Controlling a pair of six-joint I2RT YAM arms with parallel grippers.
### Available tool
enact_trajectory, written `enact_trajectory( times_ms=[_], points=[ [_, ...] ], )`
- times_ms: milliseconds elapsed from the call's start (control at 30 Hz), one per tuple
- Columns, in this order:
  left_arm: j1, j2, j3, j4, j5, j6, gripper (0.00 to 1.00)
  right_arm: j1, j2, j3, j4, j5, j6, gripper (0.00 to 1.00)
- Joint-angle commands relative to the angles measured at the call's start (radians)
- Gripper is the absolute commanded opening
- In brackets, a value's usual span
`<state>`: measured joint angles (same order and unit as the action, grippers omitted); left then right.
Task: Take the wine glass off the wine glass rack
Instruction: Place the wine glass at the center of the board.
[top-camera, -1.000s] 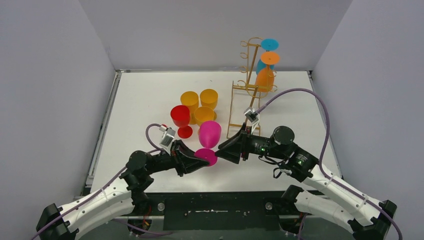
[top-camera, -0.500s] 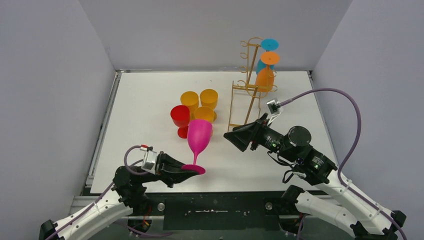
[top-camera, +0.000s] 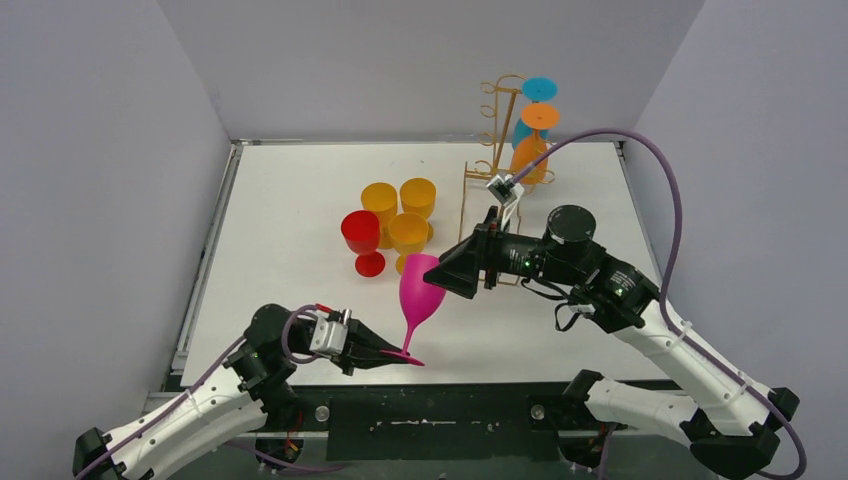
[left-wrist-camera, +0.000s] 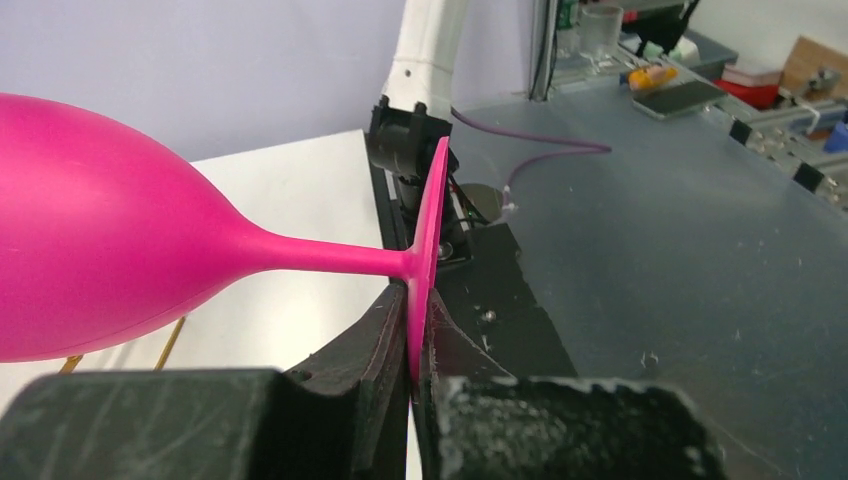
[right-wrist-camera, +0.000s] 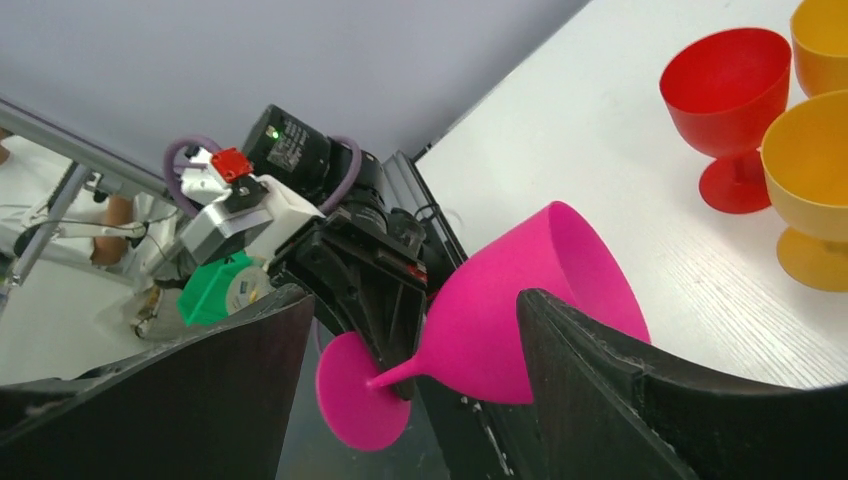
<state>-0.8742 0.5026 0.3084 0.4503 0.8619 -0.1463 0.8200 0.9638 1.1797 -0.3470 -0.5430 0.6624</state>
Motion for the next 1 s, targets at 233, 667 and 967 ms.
enact_trajectory(
  times_ms=[233,667,967],
  points=[
    [0.078,0.074,0.203,-0.538,0.084,0.48,0.0,-0.25,0.109,0.102,-0.163,-0.279,-0.084,0.65],
    [0.084,0.071,0.144,-0.521,0.151,0.589,0.0,-0.247,0.179,0.112,-0.132,-0.365,-0.115,0.58],
    [0.109,0.023,0.058,-0.355,0.1,0.535,0.0,-0.247,0.264,0.147,-0.173,-0.345,-0.117,0.57]
  ],
)
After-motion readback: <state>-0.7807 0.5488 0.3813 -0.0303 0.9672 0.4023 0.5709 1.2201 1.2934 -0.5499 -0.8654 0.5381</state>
